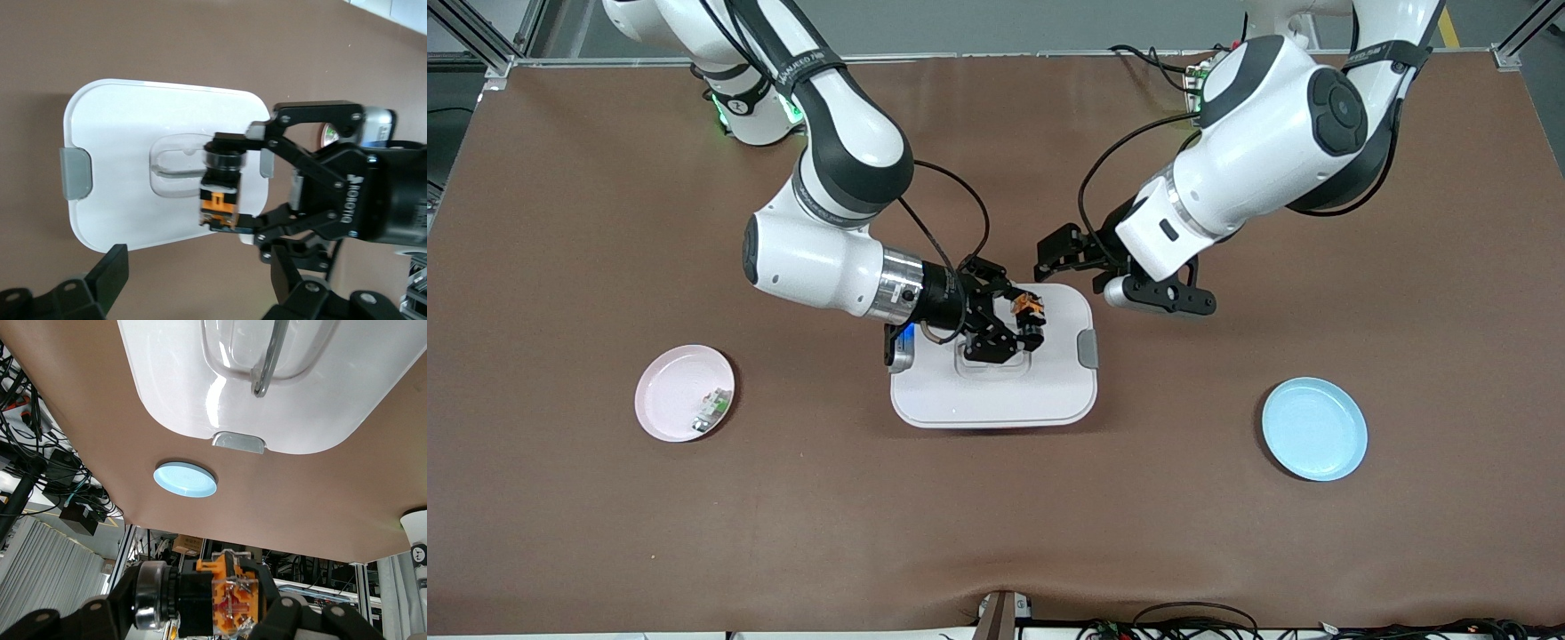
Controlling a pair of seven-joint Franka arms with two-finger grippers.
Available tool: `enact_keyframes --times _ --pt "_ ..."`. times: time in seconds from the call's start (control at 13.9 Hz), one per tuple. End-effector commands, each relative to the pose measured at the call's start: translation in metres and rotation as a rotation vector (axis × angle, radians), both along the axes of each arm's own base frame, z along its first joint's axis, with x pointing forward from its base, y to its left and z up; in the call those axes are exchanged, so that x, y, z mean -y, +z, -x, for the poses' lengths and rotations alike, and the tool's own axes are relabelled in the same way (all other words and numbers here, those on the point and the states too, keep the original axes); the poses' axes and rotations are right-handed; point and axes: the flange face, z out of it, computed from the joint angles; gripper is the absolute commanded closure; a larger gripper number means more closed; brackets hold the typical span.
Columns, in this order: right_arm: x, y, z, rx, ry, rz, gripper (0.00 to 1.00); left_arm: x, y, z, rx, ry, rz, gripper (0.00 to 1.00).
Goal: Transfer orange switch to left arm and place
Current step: 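Carry the switch over the white box toward the left gripper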
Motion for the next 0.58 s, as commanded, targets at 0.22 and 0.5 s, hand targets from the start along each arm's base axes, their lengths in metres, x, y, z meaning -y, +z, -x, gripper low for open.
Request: enact_keyframes --times 0.22,0.5 --pt "-0.004 0.007 -0.004 -0.006 -0.013 -0.026 0.77 0.001 -0.018 -0.008 0.02 0.007 0.033 0.18" --pt "-0.004 0.007 -0.004 -0.006 -0.013 -0.026 0.77 0.01 -0.024 -0.007 0.016 0.015 0.056 0.2"
